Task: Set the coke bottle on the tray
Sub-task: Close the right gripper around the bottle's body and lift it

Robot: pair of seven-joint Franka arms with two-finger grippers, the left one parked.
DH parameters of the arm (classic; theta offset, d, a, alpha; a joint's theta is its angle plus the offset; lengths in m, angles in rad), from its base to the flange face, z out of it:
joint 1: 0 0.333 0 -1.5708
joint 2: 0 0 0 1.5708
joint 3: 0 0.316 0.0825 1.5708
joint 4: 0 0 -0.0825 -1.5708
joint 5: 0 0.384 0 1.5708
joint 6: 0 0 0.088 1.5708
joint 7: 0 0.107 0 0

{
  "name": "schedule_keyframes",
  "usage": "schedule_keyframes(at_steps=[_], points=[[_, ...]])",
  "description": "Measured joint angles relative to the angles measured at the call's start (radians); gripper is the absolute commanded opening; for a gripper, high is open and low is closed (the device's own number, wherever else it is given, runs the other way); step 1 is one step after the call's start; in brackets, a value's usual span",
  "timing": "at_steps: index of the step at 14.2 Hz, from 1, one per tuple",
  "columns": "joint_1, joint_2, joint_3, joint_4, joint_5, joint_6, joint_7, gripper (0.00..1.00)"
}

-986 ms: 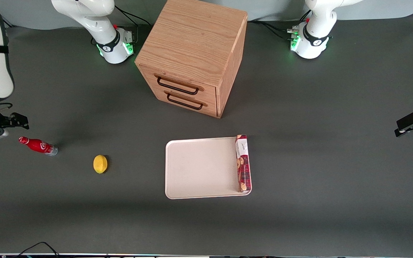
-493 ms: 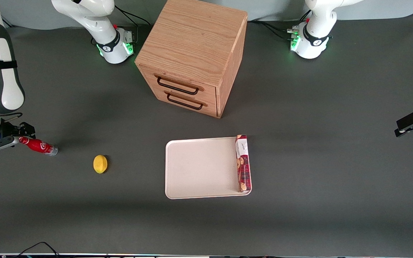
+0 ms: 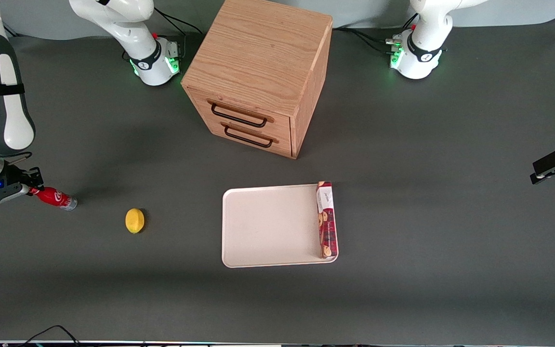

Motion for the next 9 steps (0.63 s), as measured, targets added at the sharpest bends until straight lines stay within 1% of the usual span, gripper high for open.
schedule_keyframes(at_steps=[2,3,4,6,7,9], points=[[0.002,-0.002,0.002,0.004,0.000,-0.010,0.000,0.00],[0.004,-0.007,0.003,0.018,0.001,-0.050,0.000,0.00],[0.007,-0.017,0.006,0.050,0.002,-0.124,0.000,0.00],[0.017,-0.053,0.023,0.160,0.004,-0.333,0.008,0.00],[0.021,-0.071,0.040,0.228,0.005,-0.439,0.028,0.00],[0.026,-0.098,0.091,0.353,0.005,-0.604,0.097,0.00]])
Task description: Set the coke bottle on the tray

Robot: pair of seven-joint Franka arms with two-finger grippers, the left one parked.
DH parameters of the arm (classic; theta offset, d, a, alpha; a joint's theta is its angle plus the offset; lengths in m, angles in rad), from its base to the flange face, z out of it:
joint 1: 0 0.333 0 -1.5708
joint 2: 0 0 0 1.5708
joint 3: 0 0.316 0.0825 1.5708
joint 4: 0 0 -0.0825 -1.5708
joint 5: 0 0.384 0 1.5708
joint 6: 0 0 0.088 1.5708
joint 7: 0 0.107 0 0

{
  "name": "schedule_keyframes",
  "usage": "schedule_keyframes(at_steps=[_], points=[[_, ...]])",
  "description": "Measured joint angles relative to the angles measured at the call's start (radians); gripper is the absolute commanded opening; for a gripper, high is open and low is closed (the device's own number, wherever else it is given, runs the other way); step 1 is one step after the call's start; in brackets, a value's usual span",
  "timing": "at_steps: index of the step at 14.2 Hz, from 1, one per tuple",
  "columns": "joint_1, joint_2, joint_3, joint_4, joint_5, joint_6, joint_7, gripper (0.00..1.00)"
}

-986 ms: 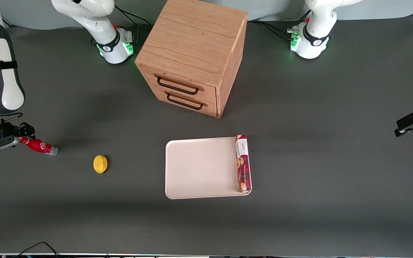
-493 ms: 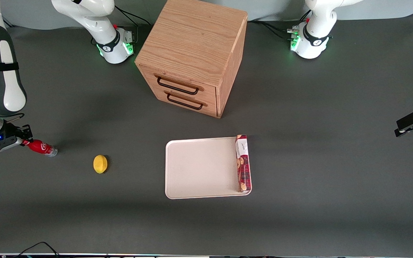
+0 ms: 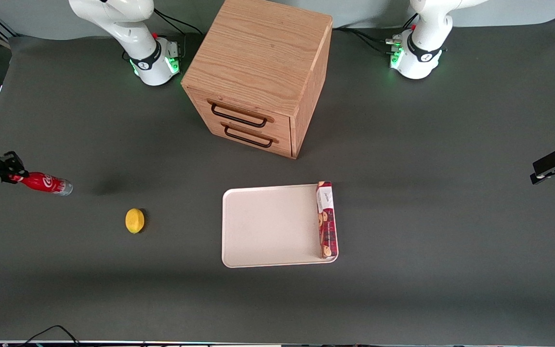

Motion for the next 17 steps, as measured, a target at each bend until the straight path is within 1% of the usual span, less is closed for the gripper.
schedule_keyframes(at_steps=[2,4,6,8,9,10,12,14,17], points=[[0.002,-0.010,0.076,0.102,0.000,-0.124,0.110,0.00],[0.005,-0.008,0.184,0.197,0.001,-0.222,0.285,0.00],[0.016,0.002,0.322,0.281,0.002,-0.287,0.530,0.00],[0.034,0.032,0.474,0.326,0.004,-0.303,0.805,0.00],[0.040,0.064,0.550,0.339,0.003,-0.296,0.943,0.00],[0.048,0.103,0.608,0.348,0.003,-0.271,1.076,0.01],[0.067,0.195,0.678,0.355,-0.004,-0.147,1.315,0.01],[0.092,0.279,0.697,0.351,-0.033,-0.040,1.439,0.00],[0.108,0.360,0.711,0.288,-0.086,0.098,1.565,0.00]])
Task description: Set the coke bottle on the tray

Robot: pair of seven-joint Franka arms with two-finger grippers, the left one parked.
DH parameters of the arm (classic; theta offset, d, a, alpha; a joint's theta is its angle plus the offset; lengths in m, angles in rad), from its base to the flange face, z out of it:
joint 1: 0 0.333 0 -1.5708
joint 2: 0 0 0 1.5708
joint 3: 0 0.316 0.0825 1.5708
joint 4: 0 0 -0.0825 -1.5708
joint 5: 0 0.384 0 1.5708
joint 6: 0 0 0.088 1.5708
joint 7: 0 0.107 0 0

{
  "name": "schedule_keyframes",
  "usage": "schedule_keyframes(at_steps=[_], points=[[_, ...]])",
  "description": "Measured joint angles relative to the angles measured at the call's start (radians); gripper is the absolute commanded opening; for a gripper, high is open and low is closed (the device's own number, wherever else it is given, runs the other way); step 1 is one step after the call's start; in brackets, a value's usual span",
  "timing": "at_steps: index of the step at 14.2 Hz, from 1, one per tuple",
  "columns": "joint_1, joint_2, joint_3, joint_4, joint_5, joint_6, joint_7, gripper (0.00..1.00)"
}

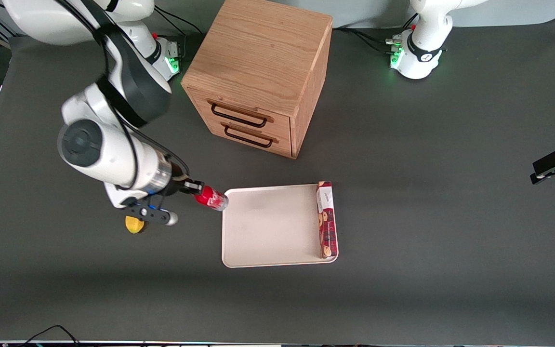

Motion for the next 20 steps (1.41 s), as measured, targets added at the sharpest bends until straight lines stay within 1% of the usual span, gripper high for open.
schedule_keyframes(at_steps=[2,4,5,6,7,10,11,13,16,18,19,20], points=[[0.006,0.037,0.008,-0.060,-0.029,0.086,0.071,0.00],[0.013,0.074,0.012,-0.087,-0.063,0.128,0.122,0.00],[0.016,0.090,0.013,-0.092,-0.082,0.142,0.146,0.06],[0.021,0.104,0.015,-0.092,-0.104,0.152,0.170,0.58],[0.025,0.115,0.019,-0.090,-0.125,0.159,0.192,1.00],[0.024,0.112,0.038,-0.063,-0.148,0.150,0.207,1.00],[0.023,0.106,0.040,-0.035,-0.152,0.116,0.207,1.00],[0.018,0.080,0.048,0.058,-0.155,-0.013,0.174,1.00],[-0.017,-0.042,0.058,0.156,-0.150,-0.248,0.039,1.00],[-0.074,-0.168,0.055,0.163,-0.118,-0.417,-0.104,1.00],[-0.104,-0.231,0.036,0.155,-0.097,-0.484,-0.191,1.00],[-0.124,-0.296,-0.008,0.136,-0.069,-0.531,-0.281,1.00]])
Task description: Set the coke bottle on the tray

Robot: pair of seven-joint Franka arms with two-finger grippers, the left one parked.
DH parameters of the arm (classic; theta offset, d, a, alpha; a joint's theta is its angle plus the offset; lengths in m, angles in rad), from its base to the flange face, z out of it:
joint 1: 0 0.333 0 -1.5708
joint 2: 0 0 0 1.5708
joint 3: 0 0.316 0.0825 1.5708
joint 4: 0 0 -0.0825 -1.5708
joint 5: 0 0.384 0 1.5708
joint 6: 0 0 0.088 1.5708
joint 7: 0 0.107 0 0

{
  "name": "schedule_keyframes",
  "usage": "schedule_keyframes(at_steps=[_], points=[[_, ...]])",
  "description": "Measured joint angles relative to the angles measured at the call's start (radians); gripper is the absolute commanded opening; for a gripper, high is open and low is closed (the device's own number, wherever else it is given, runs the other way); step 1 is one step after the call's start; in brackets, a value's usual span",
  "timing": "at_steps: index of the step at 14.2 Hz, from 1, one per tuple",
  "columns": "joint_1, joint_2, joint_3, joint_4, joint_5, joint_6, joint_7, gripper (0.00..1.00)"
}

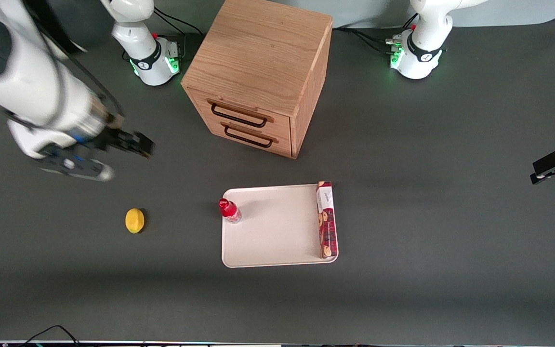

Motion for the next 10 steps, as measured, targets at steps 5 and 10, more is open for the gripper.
schedule_keyframes(at_steps=[5,10], points=[[-0.018,-0.269,-0.266,-0.292,0.112,0.055,-0.247,1.00],[-0.013,-0.347,-0.284,-0.438,0.139,0.139,-0.293,1.00]])
